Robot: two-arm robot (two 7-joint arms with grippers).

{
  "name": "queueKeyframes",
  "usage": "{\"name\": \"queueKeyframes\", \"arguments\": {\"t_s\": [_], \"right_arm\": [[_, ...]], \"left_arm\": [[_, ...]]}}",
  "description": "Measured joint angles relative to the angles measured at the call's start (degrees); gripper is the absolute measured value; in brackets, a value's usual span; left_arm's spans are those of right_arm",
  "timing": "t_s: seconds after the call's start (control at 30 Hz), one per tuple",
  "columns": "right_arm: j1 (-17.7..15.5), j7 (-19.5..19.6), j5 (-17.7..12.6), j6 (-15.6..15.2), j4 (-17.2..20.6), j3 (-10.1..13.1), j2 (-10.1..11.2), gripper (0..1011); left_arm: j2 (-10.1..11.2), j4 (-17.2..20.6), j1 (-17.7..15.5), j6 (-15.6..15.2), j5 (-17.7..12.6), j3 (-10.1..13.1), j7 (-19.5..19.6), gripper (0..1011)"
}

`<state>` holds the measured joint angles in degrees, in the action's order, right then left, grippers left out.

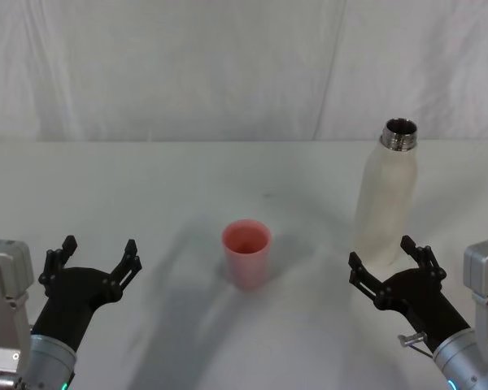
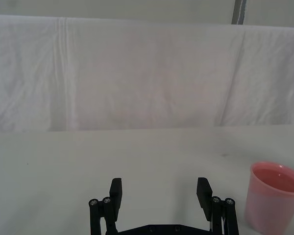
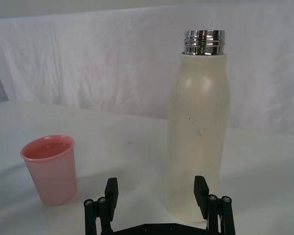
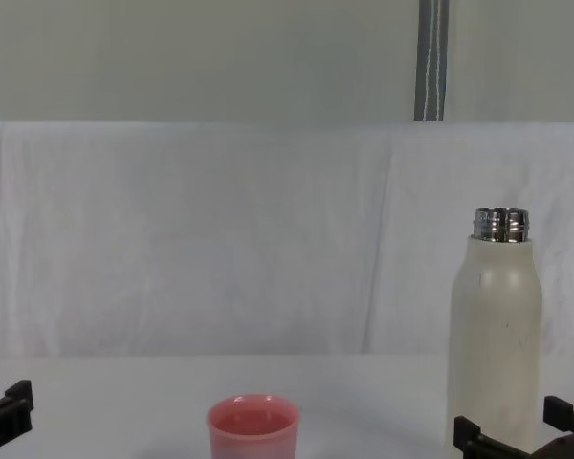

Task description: Grasp the thermos with one hand and pour water into the cup lid.

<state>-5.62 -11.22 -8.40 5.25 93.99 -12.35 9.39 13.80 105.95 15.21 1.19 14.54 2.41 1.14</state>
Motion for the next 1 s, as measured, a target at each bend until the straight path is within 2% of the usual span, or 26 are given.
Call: {"name": "queueKeyframes", "arguments": {"t_s": [1.0], "right_arm": [[-1.0, 0.6, 0.4, -0.5, 0.8, 0.5, -0.1, 1000]], "left_arm": [[0.0, 0.0, 0.0, 0.0, 0.0, 0.0, 0.0, 1001]]}}
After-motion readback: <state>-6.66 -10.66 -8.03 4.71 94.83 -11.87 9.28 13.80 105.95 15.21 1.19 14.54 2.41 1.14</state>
